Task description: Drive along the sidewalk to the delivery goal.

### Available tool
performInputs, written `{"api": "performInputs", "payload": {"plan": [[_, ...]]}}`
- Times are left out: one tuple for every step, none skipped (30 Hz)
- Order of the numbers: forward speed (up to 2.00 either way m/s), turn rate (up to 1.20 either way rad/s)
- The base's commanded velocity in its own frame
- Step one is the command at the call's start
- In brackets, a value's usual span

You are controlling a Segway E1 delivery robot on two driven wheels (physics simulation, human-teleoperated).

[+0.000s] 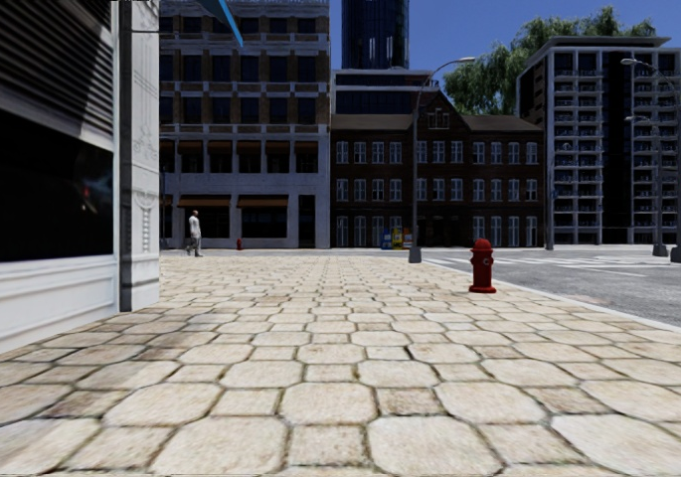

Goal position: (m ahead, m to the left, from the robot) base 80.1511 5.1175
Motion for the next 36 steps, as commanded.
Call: {"api": "performInputs", "payload": {"plan": [[2.00, 0.00], [2.00, 0.00], [2.00, 0.00], [2.00, 0.00], [2.00, 0.00], [2.00, 0.00], [2.00, 0.00], [2.00, 0.00], [2.00, 0.00], [2.00, 0.00], [1.98, 0.00], [1.98, 0.00], [1.95, 0.00], [1.94, 0.00], [1.95, 0.00], [1.96, 0.00], [1.96, 0.00], [1.96, 0.00], [1.96, 0.00], [1.96, 0.00], [1.96, 0.00], [1.96, 0.00], [1.96, 0.00], [1.96, 0.00], [1.96, 0.00], [1.96, 0.00], [1.96, 0.00], [1.96, 0.00], [1.96, 0.00], [1.96, 0.00], [1.96, 0.00], [1.96, 0.00], [1.96, 0.00], [1.96, 0.00], [1.96, 0.17], [1.96, 0.32]]}}
